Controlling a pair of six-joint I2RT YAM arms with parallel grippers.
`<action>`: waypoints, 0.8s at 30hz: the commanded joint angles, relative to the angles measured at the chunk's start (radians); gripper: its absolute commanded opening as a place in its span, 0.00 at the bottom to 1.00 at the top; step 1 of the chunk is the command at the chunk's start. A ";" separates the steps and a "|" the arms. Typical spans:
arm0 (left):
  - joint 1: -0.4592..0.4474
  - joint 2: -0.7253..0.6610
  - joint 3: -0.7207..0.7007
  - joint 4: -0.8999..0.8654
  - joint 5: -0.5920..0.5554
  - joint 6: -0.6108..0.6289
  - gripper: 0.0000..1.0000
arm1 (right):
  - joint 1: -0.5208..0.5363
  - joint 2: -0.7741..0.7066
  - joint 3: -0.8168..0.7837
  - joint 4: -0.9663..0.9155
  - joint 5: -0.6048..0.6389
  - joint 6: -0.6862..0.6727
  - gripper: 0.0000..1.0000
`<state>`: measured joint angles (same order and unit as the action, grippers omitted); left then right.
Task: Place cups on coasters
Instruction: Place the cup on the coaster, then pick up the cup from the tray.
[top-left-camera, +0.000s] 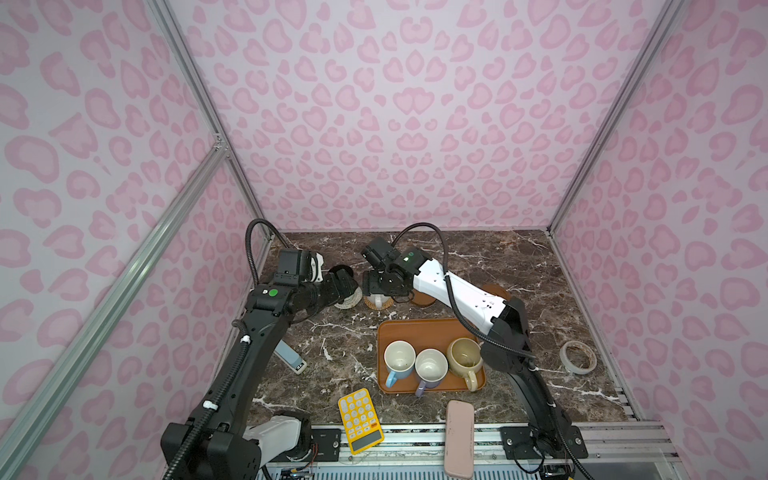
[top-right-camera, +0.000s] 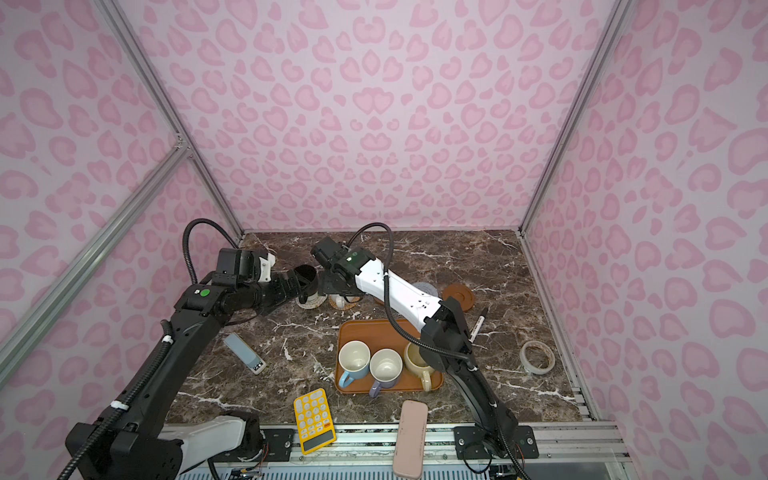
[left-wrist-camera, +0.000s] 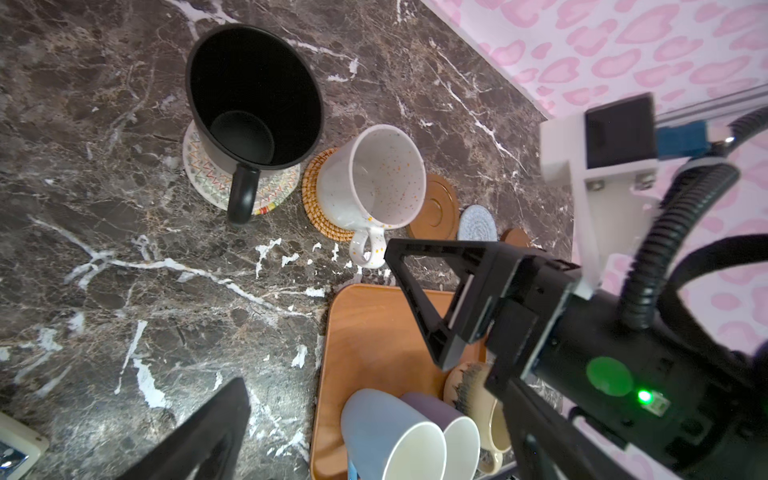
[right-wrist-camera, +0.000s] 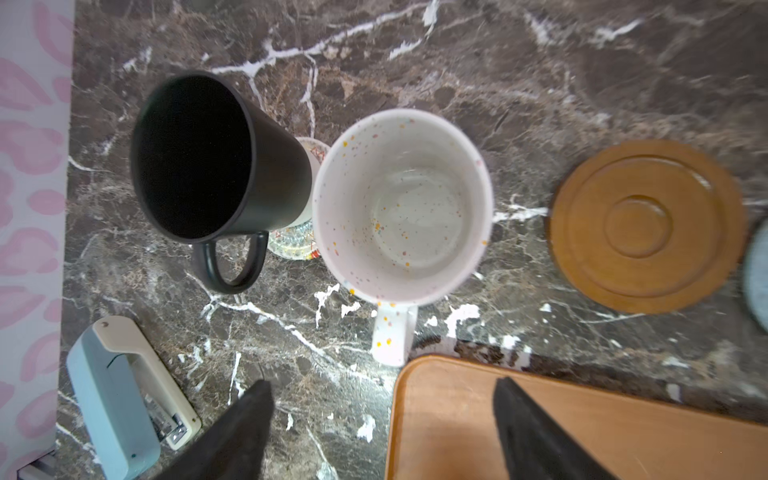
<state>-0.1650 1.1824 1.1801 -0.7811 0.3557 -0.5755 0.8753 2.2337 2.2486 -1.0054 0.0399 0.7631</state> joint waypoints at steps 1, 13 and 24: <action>0.000 -0.029 0.006 -0.068 0.063 0.040 0.97 | 0.002 -0.089 -0.085 0.053 0.071 -0.040 0.98; -0.135 -0.093 -0.039 -0.134 0.049 0.025 0.97 | -0.072 -0.522 -0.556 0.262 -0.017 -0.162 0.98; -0.444 -0.133 -0.142 -0.121 -0.086 -0.081 0.97 | -0.167 -0.819 -0.831 0.175 -0.078 -0.250 0.98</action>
<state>-0.5594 1.0603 1.0683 -0.9176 0.3157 -0.6052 0.7113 1.4593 1.4662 -0.7918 -0.0738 0.5560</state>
